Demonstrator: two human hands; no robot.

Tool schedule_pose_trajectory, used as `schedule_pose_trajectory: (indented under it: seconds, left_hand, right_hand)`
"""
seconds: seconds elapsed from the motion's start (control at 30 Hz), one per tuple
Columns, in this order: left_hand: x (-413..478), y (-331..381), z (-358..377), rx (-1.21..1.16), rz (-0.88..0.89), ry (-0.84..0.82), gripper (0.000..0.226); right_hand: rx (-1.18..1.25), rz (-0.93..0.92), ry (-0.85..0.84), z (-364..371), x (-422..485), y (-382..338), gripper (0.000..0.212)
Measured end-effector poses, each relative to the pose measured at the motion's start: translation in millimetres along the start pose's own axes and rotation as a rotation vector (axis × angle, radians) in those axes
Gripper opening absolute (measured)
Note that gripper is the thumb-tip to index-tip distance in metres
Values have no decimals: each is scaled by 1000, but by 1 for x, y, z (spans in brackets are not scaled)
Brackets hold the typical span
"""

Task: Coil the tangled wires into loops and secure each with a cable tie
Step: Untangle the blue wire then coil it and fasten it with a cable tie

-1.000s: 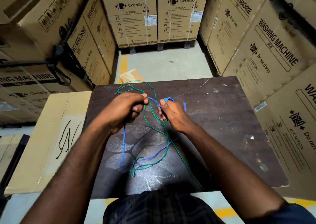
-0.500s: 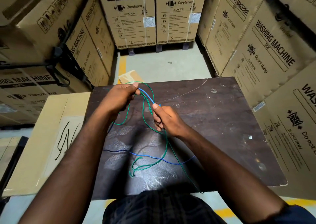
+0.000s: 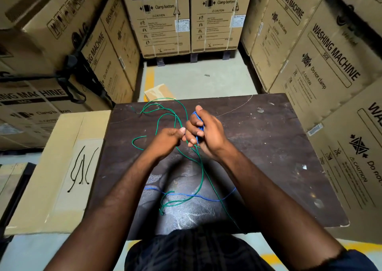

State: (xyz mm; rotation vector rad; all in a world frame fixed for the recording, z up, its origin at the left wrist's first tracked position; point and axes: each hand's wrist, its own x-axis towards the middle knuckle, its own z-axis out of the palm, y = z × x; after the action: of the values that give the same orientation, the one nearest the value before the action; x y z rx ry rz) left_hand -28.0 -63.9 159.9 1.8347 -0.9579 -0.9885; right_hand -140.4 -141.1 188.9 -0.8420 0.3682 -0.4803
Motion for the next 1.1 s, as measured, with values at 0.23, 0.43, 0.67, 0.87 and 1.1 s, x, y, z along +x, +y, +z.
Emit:
schedule_pose_trajectory:
  seconds: [0.23,0.43,0.67,0.87,1.1]
  left_hand:
    - [-1,-3,9,-69,-65,2,41]
    - [-8,-15,16,25,-97,1,44]
    - [-16,-6,16,214,7,3,45]
    - [-29,10,14,300,88,-42,44]
    - [-37,32,-17,144,138,9,32]
  right_hand:
    - [96,-91,146,-9,14,-17,43]
    - [82,-189,246,-19,29,-26,38]
    - [-264,-244,307,-36,42,-9,28]
    - [-642,-241,348,-49,44,12,24]
    - [-909,-213,315,-66,33,12,33]
